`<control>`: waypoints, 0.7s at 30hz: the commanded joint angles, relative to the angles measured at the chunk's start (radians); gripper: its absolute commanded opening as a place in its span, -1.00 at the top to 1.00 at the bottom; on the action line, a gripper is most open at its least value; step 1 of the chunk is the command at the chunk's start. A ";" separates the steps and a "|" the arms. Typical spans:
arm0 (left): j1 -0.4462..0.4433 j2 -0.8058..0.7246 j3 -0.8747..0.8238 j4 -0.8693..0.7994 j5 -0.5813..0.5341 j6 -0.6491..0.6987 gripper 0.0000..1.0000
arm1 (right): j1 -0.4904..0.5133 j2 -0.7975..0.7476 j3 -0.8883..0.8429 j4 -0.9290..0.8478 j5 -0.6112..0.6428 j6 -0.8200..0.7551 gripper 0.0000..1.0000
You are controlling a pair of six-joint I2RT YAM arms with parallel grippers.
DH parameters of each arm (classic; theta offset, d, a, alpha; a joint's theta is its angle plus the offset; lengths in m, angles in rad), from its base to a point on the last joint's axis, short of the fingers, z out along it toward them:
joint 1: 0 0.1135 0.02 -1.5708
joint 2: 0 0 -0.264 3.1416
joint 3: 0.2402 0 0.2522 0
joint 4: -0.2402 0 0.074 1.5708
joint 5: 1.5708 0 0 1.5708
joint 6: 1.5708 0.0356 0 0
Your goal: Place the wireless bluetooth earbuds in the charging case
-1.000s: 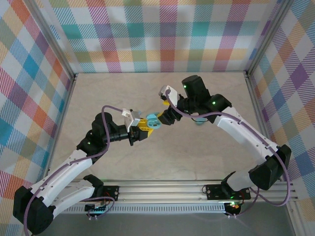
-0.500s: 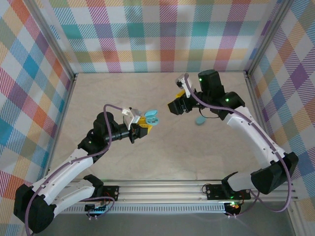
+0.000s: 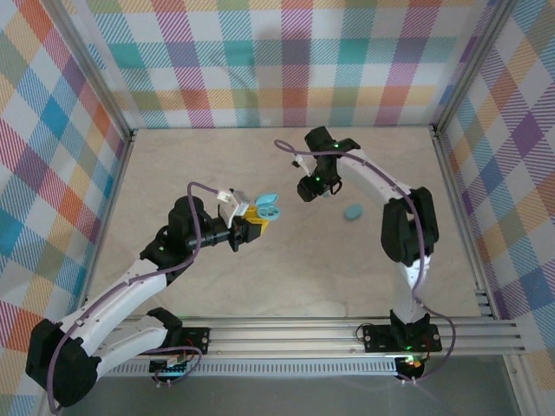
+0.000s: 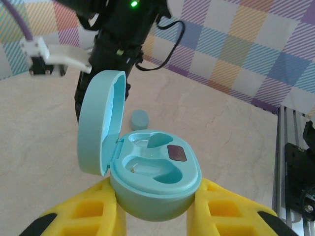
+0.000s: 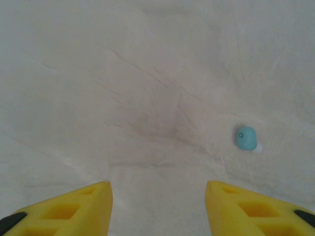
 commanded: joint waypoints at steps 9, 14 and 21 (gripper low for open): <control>0.012 0.039 0.012 0.001 0.024 0.029 0.75 | -0.055 0.196 0.194 -0.137 0.113 -0.103 0.05; 0.012 0.051 0.014 0.000 0.024 0.036 0.75 | -0.068 0.250 0.250 -0.154 0.122 -0.134 0.11; 0.012 0.051 0.019 -0.019 0.024 0.052 0.75 | -0.076 0.333 0.345 -0.203 0.126 -0.155 0.16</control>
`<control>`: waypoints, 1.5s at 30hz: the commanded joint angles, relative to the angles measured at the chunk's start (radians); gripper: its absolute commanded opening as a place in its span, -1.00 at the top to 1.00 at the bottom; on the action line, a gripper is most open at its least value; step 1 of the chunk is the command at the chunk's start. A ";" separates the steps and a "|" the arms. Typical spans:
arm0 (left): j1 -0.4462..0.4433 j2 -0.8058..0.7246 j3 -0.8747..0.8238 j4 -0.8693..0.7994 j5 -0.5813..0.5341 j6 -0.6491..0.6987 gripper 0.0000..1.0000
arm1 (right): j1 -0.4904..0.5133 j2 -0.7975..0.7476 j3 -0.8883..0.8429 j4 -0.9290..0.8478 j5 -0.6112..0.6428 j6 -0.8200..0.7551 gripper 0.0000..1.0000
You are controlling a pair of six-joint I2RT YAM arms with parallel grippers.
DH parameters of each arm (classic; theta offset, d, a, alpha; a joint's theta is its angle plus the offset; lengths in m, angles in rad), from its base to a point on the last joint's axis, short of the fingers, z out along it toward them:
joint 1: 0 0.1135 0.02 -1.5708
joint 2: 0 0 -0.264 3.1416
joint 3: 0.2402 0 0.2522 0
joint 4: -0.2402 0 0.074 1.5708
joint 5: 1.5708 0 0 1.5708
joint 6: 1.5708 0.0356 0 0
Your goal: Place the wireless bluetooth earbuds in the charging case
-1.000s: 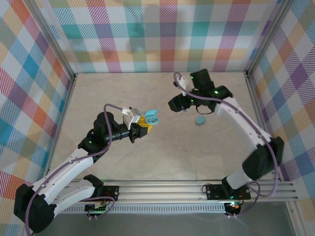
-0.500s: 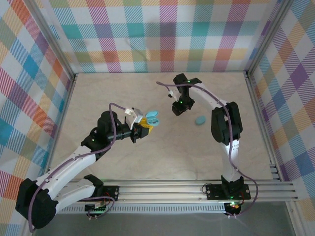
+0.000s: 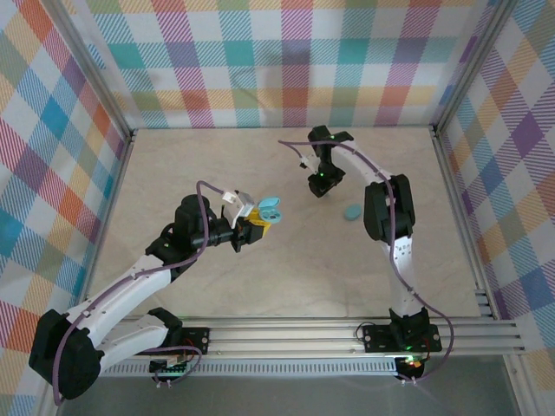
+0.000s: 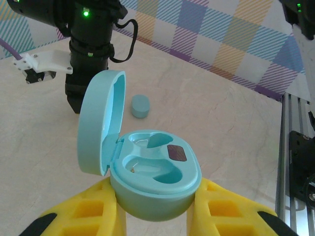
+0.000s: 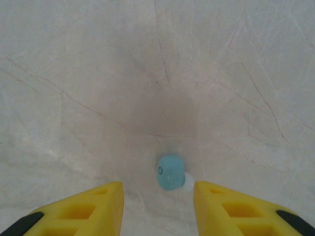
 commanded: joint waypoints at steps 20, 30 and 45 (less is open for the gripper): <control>0.012 -0.048 0.017 -0.053 0.003 0.033 0.75 | -0.021 0.108 0.097 -0.106 0.009 -0.053 0.43; 0.012 -0.063 0.032 -0.075 0.000 0.054 0.75 | -0.030 0.090 0.118 -0.151 -0.095 0.052 0.63; 0.012 -0.144 -0.025 -0.010 0.010 0.061 0.76 | -0.030 -0.304 -0.279 0.100 -0.447 0.276 0.67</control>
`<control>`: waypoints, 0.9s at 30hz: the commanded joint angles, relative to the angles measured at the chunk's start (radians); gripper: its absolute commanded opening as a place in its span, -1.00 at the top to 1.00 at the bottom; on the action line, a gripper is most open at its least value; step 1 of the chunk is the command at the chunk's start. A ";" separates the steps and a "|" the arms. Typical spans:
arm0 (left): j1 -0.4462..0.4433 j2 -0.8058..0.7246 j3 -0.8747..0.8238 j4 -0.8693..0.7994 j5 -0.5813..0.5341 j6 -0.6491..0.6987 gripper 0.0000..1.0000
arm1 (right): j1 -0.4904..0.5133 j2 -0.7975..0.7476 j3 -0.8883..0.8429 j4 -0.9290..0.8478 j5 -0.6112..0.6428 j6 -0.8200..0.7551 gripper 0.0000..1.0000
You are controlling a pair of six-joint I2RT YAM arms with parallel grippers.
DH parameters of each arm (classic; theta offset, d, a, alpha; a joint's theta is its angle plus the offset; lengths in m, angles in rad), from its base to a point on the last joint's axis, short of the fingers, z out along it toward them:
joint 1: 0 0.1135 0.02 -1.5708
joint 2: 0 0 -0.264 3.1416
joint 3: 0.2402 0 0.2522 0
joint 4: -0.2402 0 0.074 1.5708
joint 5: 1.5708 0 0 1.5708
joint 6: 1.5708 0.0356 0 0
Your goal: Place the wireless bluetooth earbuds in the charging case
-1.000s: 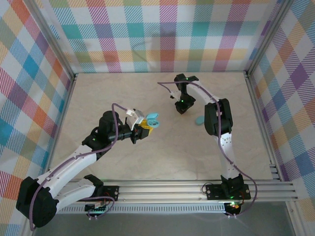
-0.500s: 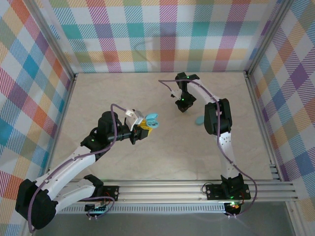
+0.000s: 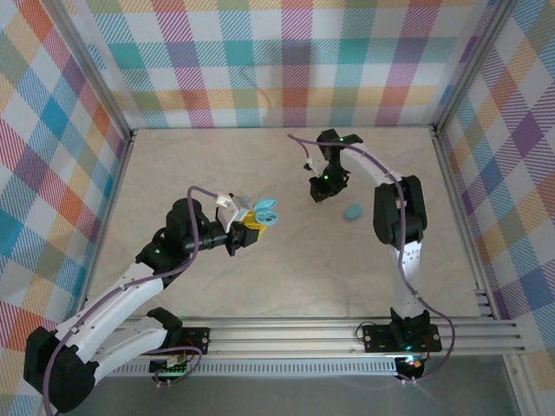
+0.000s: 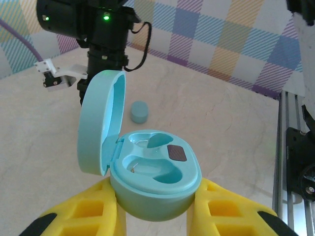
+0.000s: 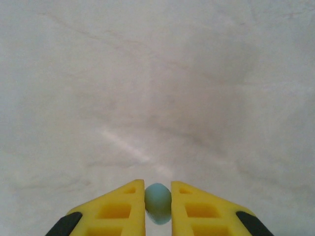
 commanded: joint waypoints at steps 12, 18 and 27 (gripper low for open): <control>0.012 -0.027 -0.114 0.329 -0.003 -0.030 0.78 | -0.002 -0.504 -0.243 0.166 -0.368 0.252 0.70; 0.012 -0.019 -0.147 0.440 -0.017 -0.053 0.79 | 0.011 -0.645 -0.273 0.209 -0.500 0.353 0.71; 0.012 -0.025 -0.127 0.438 0.014 -0.056 0.78 | 0.129 -0.828 -0.363 0.364 -0.591 0.456 0.74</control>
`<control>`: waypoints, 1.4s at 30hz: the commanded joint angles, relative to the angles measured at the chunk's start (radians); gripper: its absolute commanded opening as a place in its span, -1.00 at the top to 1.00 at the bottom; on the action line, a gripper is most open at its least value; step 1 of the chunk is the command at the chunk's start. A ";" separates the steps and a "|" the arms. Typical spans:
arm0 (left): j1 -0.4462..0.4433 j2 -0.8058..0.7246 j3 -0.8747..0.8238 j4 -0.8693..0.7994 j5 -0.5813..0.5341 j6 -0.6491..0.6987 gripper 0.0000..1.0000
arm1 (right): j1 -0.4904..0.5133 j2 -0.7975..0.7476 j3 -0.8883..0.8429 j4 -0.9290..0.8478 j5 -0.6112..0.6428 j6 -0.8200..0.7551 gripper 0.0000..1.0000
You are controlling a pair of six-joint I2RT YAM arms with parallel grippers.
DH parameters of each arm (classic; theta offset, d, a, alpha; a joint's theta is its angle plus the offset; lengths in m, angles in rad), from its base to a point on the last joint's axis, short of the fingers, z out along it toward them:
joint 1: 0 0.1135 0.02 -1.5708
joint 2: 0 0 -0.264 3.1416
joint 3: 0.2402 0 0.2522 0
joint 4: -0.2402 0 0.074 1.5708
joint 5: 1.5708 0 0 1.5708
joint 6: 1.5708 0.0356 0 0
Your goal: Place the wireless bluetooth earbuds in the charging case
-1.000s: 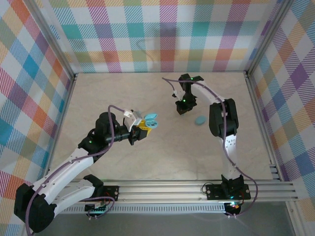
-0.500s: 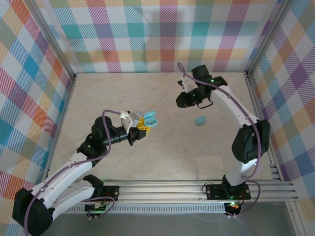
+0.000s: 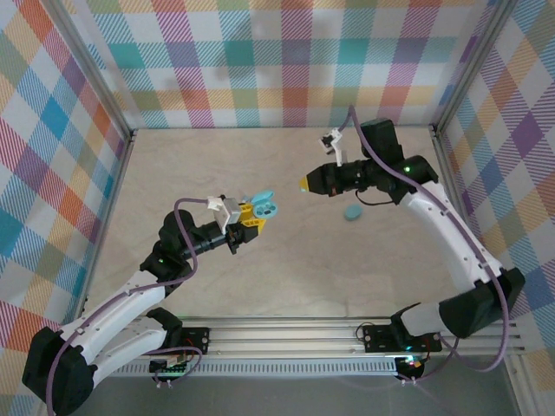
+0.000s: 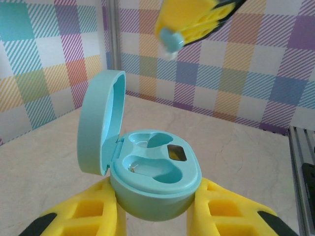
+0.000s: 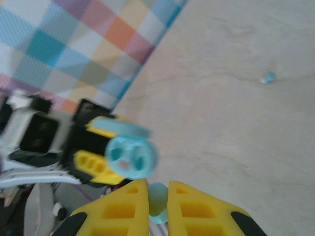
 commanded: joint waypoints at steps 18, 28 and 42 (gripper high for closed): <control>0.012 -0.056 0.032 0.020 0.084 -0.039 0.79 | 0.201 0.042 -0.009 0.065 0.002 -0.085 0.75; 0.012 -0.058 0.043 0.013 0.101 -0.045 0.78 | 0.204 0.070 0.008 0.046 -0.012 -0.118 0.75; 0.011 -0.058 0.045 0.011 0.107 -0.046 0.78 | 0.206 0.087 0.016 0.051 -0.029 -0.108 0.75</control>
